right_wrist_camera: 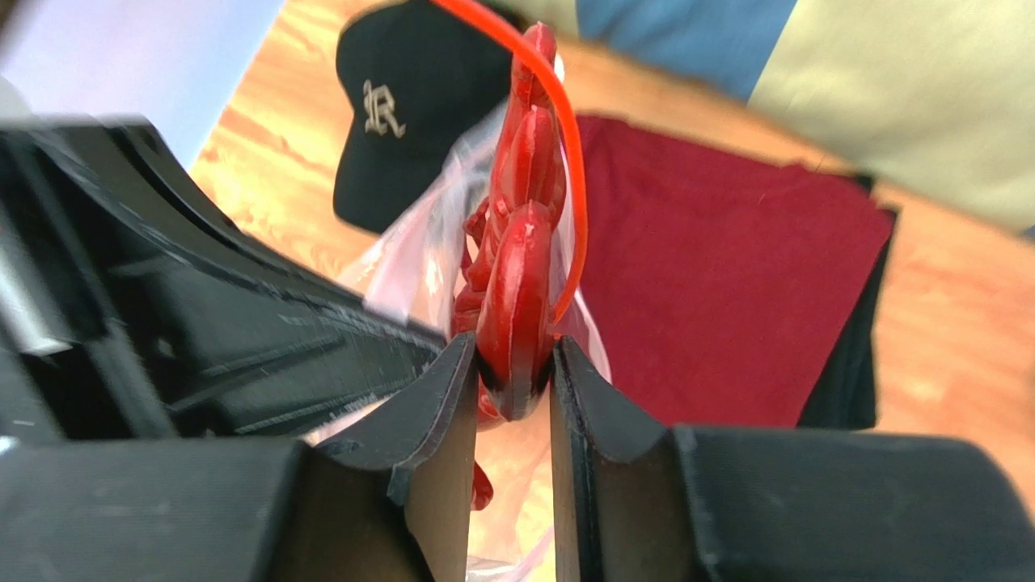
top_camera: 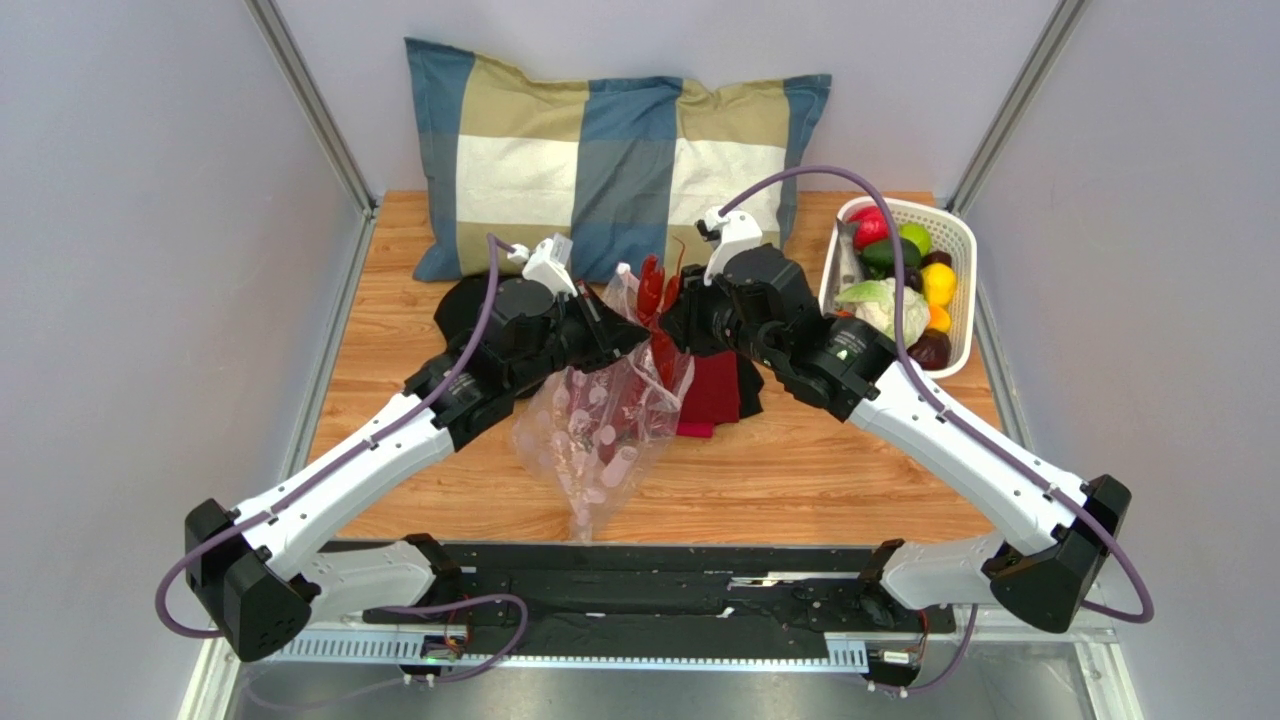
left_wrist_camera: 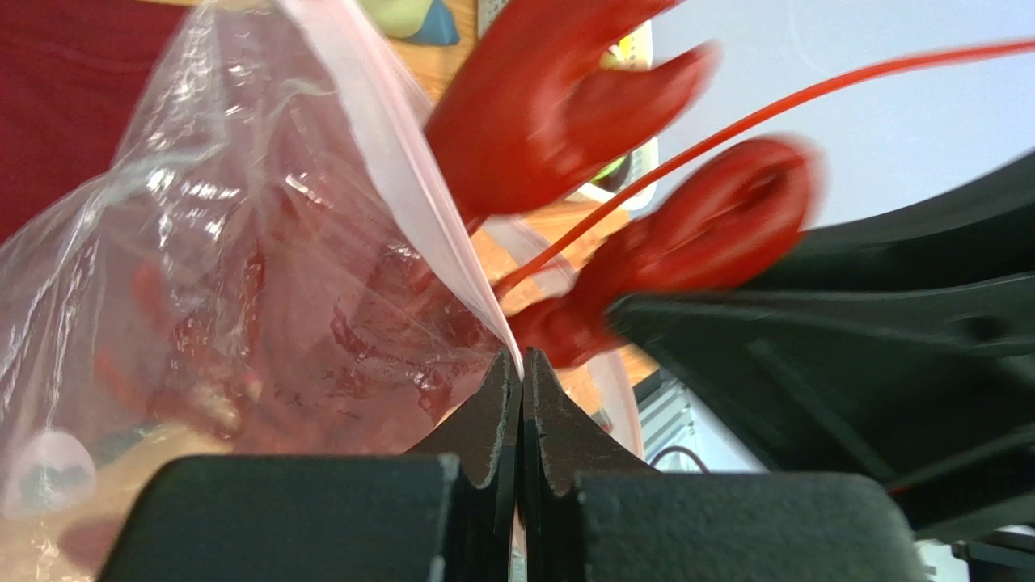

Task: Place the food in the zip-top bag and seal the zipper
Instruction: Place the fake lobster in the zipper food storage bag, then adjust the zipper food storage bag at the center of the board, then pick up the fake vegetable from the bin, then place the fake vegetable in the zipper food storage bag.

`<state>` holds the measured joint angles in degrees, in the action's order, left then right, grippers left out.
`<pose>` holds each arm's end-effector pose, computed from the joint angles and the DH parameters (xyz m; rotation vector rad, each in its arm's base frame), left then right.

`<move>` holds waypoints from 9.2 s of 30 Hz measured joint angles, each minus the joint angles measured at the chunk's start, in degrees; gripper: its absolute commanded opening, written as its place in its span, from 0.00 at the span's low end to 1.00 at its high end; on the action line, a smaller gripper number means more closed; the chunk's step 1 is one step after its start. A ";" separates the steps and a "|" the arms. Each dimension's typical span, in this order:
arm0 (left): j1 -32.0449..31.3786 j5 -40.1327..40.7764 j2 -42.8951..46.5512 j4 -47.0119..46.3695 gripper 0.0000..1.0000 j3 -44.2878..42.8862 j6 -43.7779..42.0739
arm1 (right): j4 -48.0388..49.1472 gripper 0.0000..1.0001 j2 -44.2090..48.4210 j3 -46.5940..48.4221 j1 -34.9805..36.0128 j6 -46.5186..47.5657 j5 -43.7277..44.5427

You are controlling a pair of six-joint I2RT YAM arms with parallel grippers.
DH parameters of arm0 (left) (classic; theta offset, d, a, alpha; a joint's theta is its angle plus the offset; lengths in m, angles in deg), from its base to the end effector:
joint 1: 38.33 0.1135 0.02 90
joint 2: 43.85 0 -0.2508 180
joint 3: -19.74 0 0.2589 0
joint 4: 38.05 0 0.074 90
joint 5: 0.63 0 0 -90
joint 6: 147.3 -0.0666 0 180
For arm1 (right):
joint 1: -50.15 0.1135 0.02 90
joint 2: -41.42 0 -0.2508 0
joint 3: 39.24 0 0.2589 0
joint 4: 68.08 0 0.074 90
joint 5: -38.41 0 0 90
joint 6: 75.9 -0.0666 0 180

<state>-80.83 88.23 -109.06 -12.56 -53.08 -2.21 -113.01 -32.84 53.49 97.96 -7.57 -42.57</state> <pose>0.2242 -0.2072 0.3323 -0.2113 2.0517 -1.1434 0.2244 0.2321 0.3746 -0.3709 2.0466 0.5985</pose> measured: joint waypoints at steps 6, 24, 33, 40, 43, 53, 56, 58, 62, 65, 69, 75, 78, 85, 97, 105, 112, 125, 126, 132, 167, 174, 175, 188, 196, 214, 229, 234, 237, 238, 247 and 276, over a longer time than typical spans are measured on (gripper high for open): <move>-0.57 0.13 0.00 -2.78 0.00 0.00 0.31 | -0.24 0.00 -0.13 -1.75 0.22 -4.13 -1.11; -0.66 1.64 2.51 -9.86 0.00 2.75 -3.93 | -0.66 0.00 -1.70 -4.85 -0.87 -6.32 -20.22; -0.87 -3.50 2.80 -13.68 0.00 4.70 -8.61 | 1.20 0.00 -1.70 -8.55 -2.38 -4.17 -34.38; -0.90 -10.36 5.20 -18.75 0.00 7.17 -10.29 | 5.57 0.00 -2.56 -11.98 -8.28 -4.68 -46.42; -0.79 -12.83 6.62 -19.89 0.00 8.13 -10.80 | 7.32 0.00 -3.80 -12.52 -9.18 -5.05 -52.50; -0.70 -20.65 8.83 -22.88 0.00 10.10 -11.15 | 3.50 0.00 -2.23 -12.48 -9.35 4.87 -62.64; -1.20 -22.73 8.90 -23.63 0.00 10.51 -11.61 | -0.76 0.00 0.52 -12.28 -9.05 12.33 -62.05; -1.18 -24.33 8.87 -24.06 0.00 10.95 -12.04 | -3.98 0.04 2.21 -11.58 -8.26 17.49 -61.37; -1.27 -28.22 8.85 -25.42 0.00 11.34 -12.76 | -9.11 0.32 3.87 -9.86 -6.71 25.40 -59.74; -1.27 -29.99 8.85 -26.25 0.00 11.63 -13.31 | -12.09 0.54 3.91 -8.68 -6.47 29.24 -58.45; -1.25 -32.06 8.85 -26.77 0.00 12.61 -13.84 | -15.41 0.74 4.20 -7.50 -6.36 32.22 -56.30; -1.22 -32.98 8.90 -26.99 0.00 13.42 -14.60 | -19.89 0.77 7.58 -5.09 -6.38 33.94 -51.12; -1.22 -32.57 9.07 -26.93 0.00 13.42 -14.75 | -21.14 0.68 9.90 -2.78 -6.84 32.79 -48.68; -1.22 -31.36 9.05 -26.60 0.00 13.42 -14.71 | -20.81 0.46 17.09 -2.34 -9.20 24.13 -41.00; -1.22 -30.62 8.94 -23.19 0.00 12.96 -14.99 | -19.02 0.00 12.20 -7.21 -15.19 14.01 -32.52; -1.22 -28.17 12.07 -7.41 0.00 6.99 -19.82 | -14.82 0.00 11.37 -7.17 -14.91 9.92 -42.45; -1.18 -28.15 15.23 12.22 0.00 -6.80 -25.31 | -10.21 0.00 15.41 -8.26 -12.20 3.85 -50.62; -0.81 -20.90 -9.62 20.81 0.00 -11.85 -25.05 | -12.83 0.00 4.22 -9.99 -16.90 11.58 -39.56; -0.57 -20.55 -9.57 20.76 0.00 -10.73 -24.72 | -13.33 0.06 4.15 -10.01 -17.20 12.28 -38.66; -0.15 -20.17 -6.32 19.43 0.00 -9.62 -23.89 | -14.80 0.72 5.97 -10.01 -17.90 16.13 -35.82; -0.15 -20.96 -6.14 15.61 0.00 -9.42 -22.18 | -6.71 1.00 -20.79 1.07 -47.98 42.21 -0.22; -0.15 -20.94 -6.27 15.47 0.00 -9.42 -22.05 | -2.40 1.00 -22.43 -0.46 -43.98 42.36 4.57; -0.15 -20.96 -6.27 15.45 0.00 -9.42 -22.01 | -1.51 0.98 -22.51 -0.98 -43.28 42.75 5.51; -0.15 -20.98 -6.27 15.10 0.00 -9.20 -21.99 | 3.21 0.77 -27.76 -1.73 -41.29 48.30 12.46; -0.15 -20.98 -6.27 15.06 0.00 -9.09 -22.01 | 3.32 0.39 -29.29 -1.14 -41.24 50.23 14.58; -0.15 -21.75 -5.90 13.53 0.00 -7.52 -21.49 | -9.22 0.00 -18.21 7.39 -42.25 48.48 6.45; 1.51 -23.87 -4.00 7.06 0.00 -3.15 -16.76 | -3.65 0.00 15.91 4.20 -42.60 7.69 -40.98; 1.73 -24.09 -2.16 3.69 0.00 -1.05 -15.21 | 6.62 0.00 18.69 -10.43 -40.89 -10.16 -47.15; 1.73 -24.06 -1.53 2.19 0.00 -0.17 -14.40 | 11.34 0.00 17.46 -17.05 -38.42 -18.23 -46.56; 1.73 -24.06 -1.53 1.97 0.00 -0.15 -14.25 | 12.37 0.00 17.07 -18.36 -36.92 -20.22 -45.70; 1.73 -23.78 -1.49 0.72 0.00 0.00 -13.16 | 19.80 0.00 17.44 -20.44 -22.49 -26.51 -41.99; 2.47 -24.15 0.35 -1.38 0.00 2.36 -13.20 | 15.87 0.00 17.68 -25.59 -22.67 -24.55 -44.02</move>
<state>-78.36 64.08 -108.71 -13.93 -50.72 -15.41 -97.14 -15.16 27.90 75.29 -32.12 -86.59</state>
